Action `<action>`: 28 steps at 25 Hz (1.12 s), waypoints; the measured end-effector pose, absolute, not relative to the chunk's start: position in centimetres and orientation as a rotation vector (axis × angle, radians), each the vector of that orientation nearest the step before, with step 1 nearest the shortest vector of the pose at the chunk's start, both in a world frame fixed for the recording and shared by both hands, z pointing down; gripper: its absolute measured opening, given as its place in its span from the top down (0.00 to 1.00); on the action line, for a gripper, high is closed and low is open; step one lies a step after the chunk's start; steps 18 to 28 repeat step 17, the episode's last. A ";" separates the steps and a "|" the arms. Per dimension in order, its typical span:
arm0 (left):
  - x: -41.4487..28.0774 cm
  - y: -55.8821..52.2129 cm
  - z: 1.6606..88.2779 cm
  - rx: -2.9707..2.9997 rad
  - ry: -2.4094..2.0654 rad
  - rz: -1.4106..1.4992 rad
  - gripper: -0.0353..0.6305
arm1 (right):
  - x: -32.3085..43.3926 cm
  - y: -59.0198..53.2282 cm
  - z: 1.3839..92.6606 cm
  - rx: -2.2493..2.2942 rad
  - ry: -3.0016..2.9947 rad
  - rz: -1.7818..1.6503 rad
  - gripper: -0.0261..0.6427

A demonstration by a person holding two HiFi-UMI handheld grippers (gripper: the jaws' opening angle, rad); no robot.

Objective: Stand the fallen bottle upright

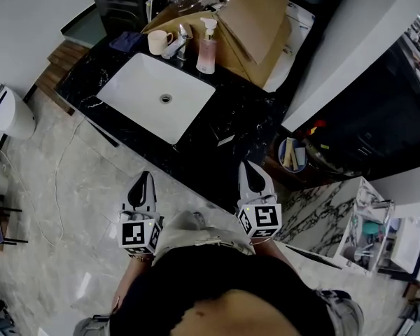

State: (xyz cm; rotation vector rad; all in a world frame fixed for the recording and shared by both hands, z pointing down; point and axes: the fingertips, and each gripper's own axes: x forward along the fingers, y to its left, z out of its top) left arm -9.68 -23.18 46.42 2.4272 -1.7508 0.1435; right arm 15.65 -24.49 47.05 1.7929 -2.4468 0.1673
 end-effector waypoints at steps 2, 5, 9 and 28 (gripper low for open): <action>-9.3 -23.1 46.3 2.437 -1.740 0.148 0.94 | 15.5 -24.3 47.2 1.777 -2.443 0.159 0.95; -9.0 -23.3 46.1 2.452 -1.732 0.142 0.94 | 15.5 -24.3 47.5 1.774 -2.442 0.174 0.95; -8.7 -23.4 46.0 2.456 -1.720 0.143 0.94 | 15.9 -24.4 47.5 1.784 -2.436 0.177 0.95; -8.4 -23.2 46.2 2.462 -1.701 0.152 0.94 | 16.4 -24.1 48.0 1.790 -2.412 0.191 0.95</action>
